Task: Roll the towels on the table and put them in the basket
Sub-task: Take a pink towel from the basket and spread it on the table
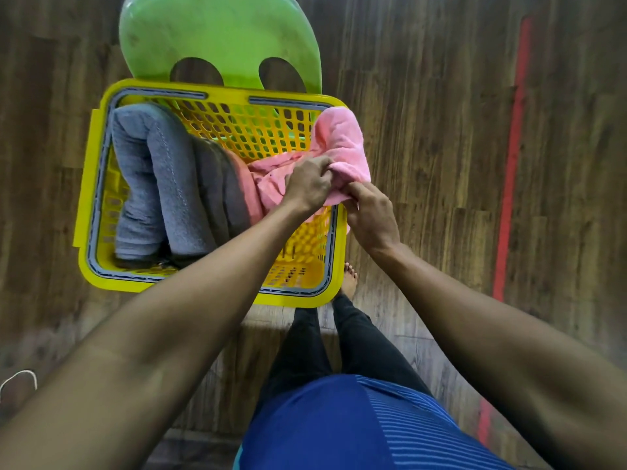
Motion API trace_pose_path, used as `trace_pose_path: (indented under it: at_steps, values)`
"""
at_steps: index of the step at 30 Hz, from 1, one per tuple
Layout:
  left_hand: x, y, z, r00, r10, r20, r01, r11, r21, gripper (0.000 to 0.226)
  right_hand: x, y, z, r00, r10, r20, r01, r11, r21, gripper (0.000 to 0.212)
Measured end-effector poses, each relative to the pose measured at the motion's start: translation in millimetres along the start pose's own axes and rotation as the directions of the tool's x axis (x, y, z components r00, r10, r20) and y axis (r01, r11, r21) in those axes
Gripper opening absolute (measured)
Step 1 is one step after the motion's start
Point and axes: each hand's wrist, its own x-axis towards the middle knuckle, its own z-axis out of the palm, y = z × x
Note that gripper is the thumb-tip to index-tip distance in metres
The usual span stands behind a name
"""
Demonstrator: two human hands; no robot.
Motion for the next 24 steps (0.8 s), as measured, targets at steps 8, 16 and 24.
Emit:
trace_pose_path:
  at_steps: [8, 16, 24]
  values:
    - [-12, 4, 2, 0.976, -0.042, -0.215, 0.053, 0.997, 0.047, 0.025, -28, -10, -25, 0.984, 0.081, 0.156, -0.099, 0.989, 0.110, 0.019]
    - [-102, -4, 16, 0.946, 0.275, -0.175, -0.275, 0.961, 0.023, 0.027, -22, -20, -47, 0.935, 0.198, 0.294, -0.249, 0.957, 0.148, 0.019]
    - [-85, -3, 12, 0.973, 0.194, -0.122, -0.193, 0.981, 0.018, 0.019, -21, -24, -46, 0.955, 0.181, 0.236, -0.208, 0.974, 0.095, 0.020]
